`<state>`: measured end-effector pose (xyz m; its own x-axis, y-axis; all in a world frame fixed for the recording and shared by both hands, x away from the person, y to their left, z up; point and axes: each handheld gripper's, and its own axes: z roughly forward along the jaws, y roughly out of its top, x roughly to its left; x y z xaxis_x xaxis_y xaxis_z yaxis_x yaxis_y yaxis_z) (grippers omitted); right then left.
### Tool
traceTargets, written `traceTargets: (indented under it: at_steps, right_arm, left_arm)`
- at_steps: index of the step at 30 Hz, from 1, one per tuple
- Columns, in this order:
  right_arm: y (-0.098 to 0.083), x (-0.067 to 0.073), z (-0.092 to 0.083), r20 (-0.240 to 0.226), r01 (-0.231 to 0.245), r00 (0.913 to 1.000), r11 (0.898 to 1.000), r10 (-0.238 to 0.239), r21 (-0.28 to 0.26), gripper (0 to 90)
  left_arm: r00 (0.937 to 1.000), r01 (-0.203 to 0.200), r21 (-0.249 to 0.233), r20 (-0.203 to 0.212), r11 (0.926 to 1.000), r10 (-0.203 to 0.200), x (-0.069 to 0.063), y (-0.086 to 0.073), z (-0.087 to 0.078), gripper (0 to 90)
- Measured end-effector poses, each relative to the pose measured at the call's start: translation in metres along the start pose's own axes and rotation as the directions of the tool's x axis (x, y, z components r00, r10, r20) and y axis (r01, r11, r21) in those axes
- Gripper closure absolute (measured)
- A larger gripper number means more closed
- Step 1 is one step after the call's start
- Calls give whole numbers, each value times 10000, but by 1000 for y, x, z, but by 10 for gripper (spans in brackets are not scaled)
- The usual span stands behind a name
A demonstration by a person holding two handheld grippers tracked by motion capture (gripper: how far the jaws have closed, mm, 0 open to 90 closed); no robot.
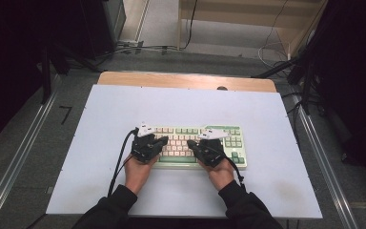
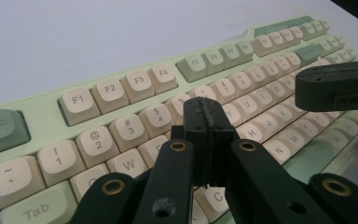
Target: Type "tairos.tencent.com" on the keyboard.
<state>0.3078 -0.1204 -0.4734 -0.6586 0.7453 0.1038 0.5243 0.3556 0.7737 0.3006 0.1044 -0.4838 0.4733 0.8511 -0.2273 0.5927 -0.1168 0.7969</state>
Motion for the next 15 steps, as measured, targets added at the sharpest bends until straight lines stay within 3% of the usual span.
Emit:
traceTargets:
  at_steps: [15]
  right_arm:
    - [0,-1,0,34,-28,10000,10000,28,-4,873]
  left_arm:
    - [10000,-30,-2,74,10000,30,-3,3,7,900]
